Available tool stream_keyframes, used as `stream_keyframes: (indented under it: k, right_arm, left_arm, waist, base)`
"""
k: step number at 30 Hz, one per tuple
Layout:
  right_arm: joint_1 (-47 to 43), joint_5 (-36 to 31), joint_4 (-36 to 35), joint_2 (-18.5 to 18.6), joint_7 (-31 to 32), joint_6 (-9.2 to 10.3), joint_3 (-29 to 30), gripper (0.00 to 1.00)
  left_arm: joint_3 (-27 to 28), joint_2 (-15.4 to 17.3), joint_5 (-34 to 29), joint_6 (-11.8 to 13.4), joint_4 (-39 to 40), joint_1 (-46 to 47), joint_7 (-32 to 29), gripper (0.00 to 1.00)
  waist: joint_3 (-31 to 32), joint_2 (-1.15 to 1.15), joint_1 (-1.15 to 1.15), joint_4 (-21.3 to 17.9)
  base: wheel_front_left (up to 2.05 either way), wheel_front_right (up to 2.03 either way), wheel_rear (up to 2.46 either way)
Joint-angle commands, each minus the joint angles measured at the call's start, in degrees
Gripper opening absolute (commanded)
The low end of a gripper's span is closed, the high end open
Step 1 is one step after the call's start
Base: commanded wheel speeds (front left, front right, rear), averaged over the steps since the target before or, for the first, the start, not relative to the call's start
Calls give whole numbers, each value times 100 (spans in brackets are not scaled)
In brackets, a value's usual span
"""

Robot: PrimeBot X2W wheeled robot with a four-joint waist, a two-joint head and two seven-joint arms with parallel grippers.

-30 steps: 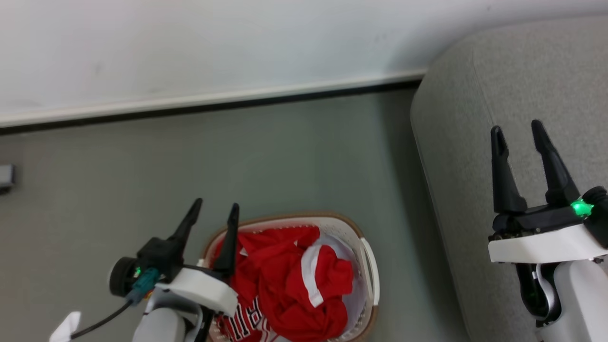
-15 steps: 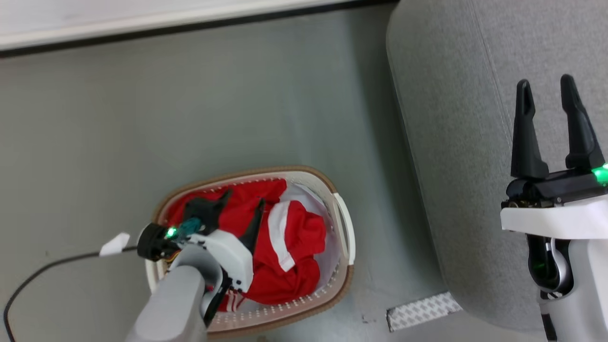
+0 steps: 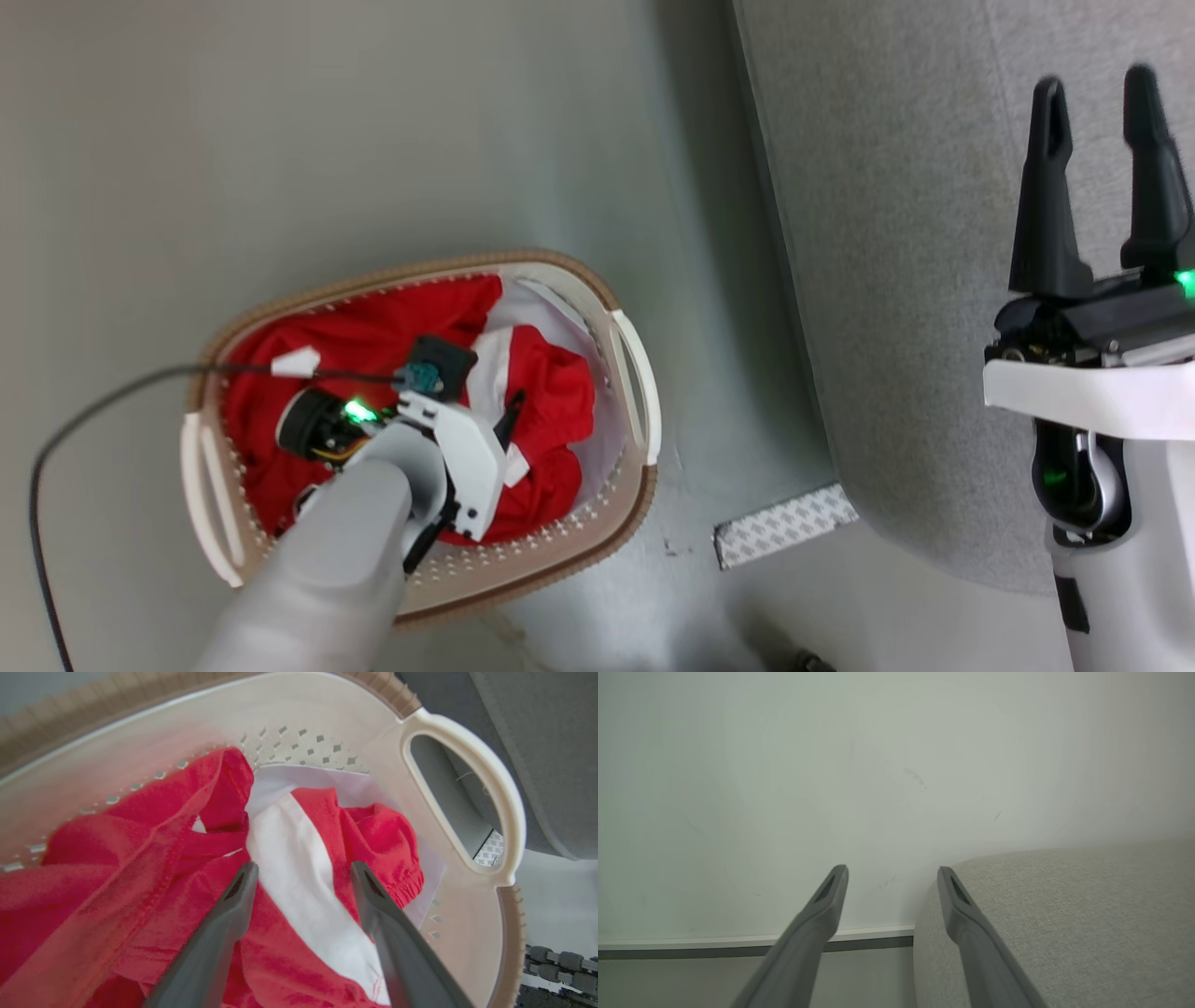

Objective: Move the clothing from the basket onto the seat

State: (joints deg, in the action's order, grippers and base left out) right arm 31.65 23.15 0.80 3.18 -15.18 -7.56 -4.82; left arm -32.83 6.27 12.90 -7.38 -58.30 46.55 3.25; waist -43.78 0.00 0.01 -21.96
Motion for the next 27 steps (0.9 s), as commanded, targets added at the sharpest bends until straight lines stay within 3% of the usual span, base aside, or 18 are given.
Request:
stream_keyframes:
  k: [1, 19, 20, 22, 27]
  right_arm:
    - [101, 26, -58, -22, 5, 14, -4, 100]
    - [447, 694, -602, -26, 5, 14, 80, 100]
    - [437, 698, -599, -27, 5, 14, 78, 100]
    - [429, 698, -576, -27, 5, 14, 73, 100]
    - [425, 602, -478, -26, 4, 14, 72, 100]
  left_arm:
    - [-54, 61, 133, -13, -67, 93, -61, 100]
    - [-1268, 333, 836, -14, -1040, 888, -1173, 100]
    - [-1312, 349, 854, -14, -1052, 907, -1162, 75]
    - [-1384, 348, 952, -14, -1028, 930, -1089, 0]
    - [-1536, 323, 1204, -14, -969, 900, -832, 0]
  waist:
    - [-199, 0, -1, -91]
    - [-847, 0, -1, -388]
    - [-854, 0, -1, -387]
    - [-858, 0, -1, -385]
    - [-705, 0, -1, -311]
  base:
    - [0, 0, 0]
    - [0, 0, 0]
    - [0, 0, 0]
    - [0, 0, 0]
    - [0, 0, 0]
